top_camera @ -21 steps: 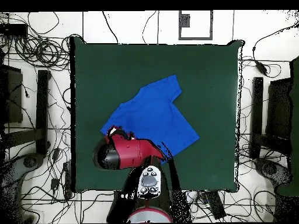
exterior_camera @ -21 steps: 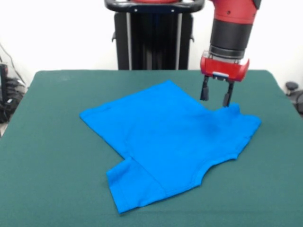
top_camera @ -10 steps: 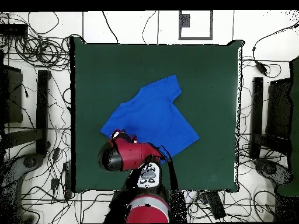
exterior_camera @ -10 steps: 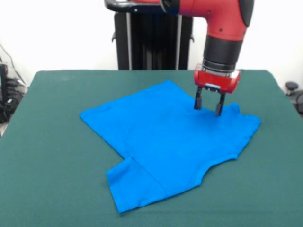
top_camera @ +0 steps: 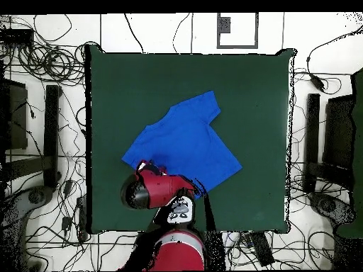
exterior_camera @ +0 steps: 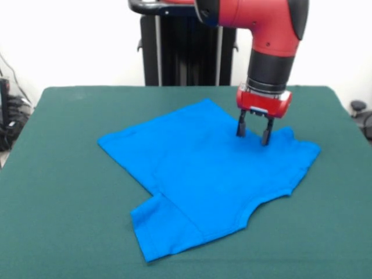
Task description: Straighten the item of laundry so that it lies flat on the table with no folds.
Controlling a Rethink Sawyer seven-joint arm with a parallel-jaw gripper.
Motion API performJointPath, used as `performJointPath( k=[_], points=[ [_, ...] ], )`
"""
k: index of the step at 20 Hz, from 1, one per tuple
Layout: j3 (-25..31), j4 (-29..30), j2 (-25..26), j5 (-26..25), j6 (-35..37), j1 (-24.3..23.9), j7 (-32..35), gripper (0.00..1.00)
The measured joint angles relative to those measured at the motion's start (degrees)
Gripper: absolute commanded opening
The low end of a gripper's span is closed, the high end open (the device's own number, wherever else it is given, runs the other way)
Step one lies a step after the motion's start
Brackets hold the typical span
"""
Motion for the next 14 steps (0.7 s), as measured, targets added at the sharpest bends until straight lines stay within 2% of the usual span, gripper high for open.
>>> performJointPath(
  k=[5, 14],
  points=[
    [-0.85, -0.08, 1.93, 2.0, -2.08, 1.07, 0.0, 1.0],
    [-5.31, -0.35, 3.78, 6.0, -5.26, 6.37, 0.0, 1.0]
  ],
)
